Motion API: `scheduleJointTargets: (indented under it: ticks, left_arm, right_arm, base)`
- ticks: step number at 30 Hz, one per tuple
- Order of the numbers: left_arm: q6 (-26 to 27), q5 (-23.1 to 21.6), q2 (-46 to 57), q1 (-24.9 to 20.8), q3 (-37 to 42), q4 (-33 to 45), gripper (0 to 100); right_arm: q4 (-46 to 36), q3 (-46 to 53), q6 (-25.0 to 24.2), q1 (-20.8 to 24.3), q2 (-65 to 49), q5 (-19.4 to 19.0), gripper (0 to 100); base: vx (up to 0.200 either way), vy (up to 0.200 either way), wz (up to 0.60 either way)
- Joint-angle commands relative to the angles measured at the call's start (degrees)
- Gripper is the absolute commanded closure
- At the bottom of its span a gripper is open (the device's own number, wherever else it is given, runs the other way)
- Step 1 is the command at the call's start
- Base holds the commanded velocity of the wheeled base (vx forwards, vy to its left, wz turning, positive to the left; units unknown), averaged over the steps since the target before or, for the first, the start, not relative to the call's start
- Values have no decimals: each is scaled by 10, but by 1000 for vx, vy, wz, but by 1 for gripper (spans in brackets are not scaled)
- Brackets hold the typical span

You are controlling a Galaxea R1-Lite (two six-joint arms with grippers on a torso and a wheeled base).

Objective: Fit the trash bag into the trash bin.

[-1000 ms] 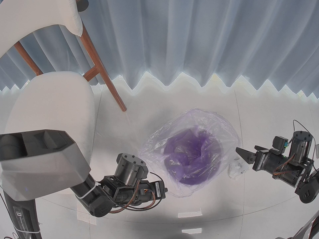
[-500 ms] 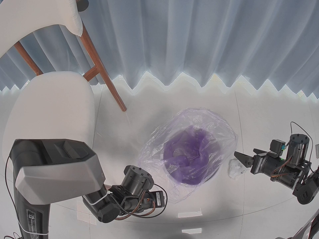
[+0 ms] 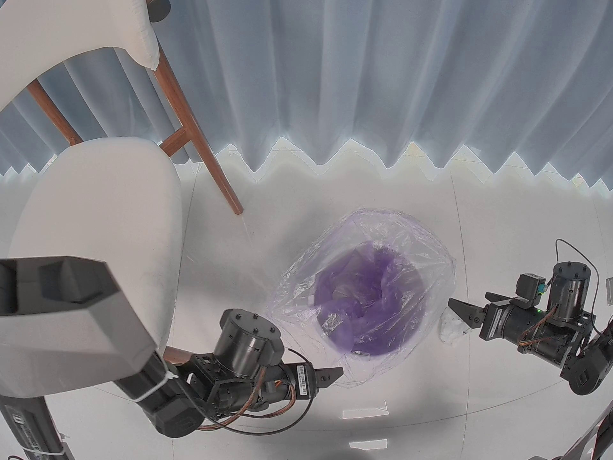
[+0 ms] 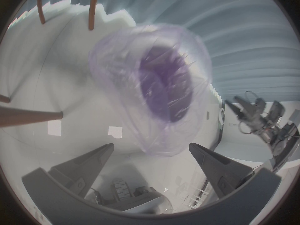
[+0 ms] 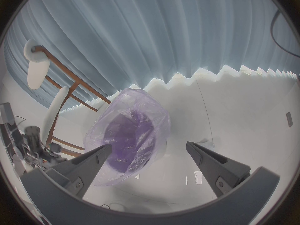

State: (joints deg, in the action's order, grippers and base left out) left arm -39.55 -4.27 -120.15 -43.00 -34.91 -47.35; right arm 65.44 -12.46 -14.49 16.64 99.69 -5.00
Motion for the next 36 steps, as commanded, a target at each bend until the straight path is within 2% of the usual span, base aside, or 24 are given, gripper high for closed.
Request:
scheduleJointTargets:
  ticks: [1, 7, 11, 12, 13, 15, 17, 31, 32, 36]
  left_arm:
    - [20, 0, 134, -3, 30, 10, 0]
    - [25, 0, 243, -1, 13, 80, 0]
    - [39, -1, 277, 43, -26, 132, 0]
    - [40, -1, 277, 45, -27, 132, 0]
    - [54, -4, 275, 58, -29, 139, 0]
    - [70, -7, 273, 71, -28, 140, 0]
    - [82, -10, 272, 73, -29, 139, 0]
    - [102, -10, 272, 68, -26, 137, 0]
    - [102, -10, 272, 68, -26, 137, 0]
    - [103, -10, 273, 68, -25, 139, 0]
  right_arm:
    - [0, 6, -4, 6, 30, -1, 0]
    - [35, 9, -49, 38, 124, -2, 0]
    - [192, 23, -57, 41, 239, 6, 0]
    - [197, 24, -57, 41, 242, 8, 0]
    - [246, 23, -58, 45, 282, 21, 0]
    - [246, 12, -58, 52, 300, 44, 0]
    - [246, 4, -64, 58, 299, 47, 0]
    - [246, -35, -80, 59, 293, 49, 0]
    - [246, -35, -80, 59, 293, 49, 100]
    - [246, -29, -77, 60, 273, 50, 100]
  base:
    - [0, 0, 0]
    - [0, 0, 0]
    - [0, 0, 0]
    - [0, 0, 0]
    - [0, 0, 0]
    - [0, 0, 0]
    - [0, 0, 0]
    - [0, 0, 0]
    - [0, 0, 0]
    - [0, 0, 0]
